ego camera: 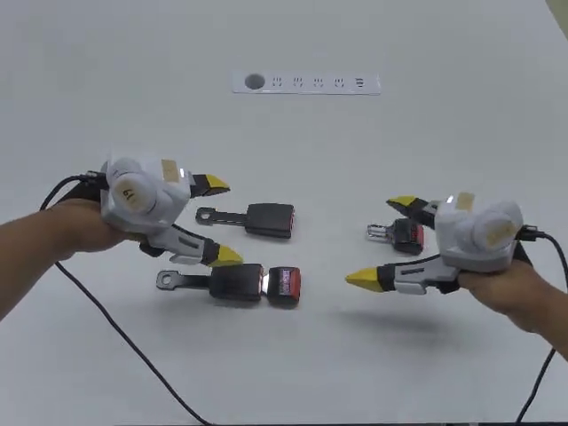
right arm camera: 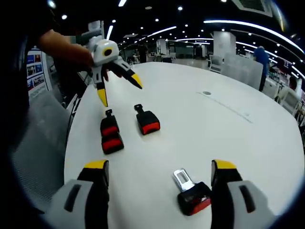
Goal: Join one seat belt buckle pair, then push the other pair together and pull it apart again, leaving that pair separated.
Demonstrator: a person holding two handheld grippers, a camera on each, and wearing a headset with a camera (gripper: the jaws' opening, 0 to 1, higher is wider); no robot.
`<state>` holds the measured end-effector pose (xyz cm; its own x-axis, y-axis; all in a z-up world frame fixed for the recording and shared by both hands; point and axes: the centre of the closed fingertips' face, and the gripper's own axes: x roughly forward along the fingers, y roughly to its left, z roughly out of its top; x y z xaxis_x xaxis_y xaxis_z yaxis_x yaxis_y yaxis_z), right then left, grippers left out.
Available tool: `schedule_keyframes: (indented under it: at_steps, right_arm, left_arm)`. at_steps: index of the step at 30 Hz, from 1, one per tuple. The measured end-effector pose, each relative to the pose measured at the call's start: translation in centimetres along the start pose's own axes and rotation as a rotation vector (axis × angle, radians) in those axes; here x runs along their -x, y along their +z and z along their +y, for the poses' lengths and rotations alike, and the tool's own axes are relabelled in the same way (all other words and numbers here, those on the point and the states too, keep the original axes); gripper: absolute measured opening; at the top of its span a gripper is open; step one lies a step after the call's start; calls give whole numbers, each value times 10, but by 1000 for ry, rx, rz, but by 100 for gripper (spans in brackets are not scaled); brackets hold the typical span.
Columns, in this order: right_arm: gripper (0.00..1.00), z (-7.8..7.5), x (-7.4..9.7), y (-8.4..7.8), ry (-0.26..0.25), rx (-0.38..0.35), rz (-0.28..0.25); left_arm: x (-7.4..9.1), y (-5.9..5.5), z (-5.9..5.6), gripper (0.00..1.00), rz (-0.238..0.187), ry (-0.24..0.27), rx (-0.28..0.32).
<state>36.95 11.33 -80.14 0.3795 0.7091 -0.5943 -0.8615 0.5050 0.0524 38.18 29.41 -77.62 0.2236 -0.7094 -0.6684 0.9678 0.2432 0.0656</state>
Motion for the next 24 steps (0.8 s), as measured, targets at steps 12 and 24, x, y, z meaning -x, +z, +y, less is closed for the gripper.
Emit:
schedule_keyframes:
  at_steps: [12,24]
  right_arm:
    - [91,-33,16,-29,27,7,64]
    - [85,-41,8,-53,111,54,134]
  left_arm:
    - [-32,-3,15,70,46,-63,-26]
    - [-67,-20,22,67,83,-122,-17]
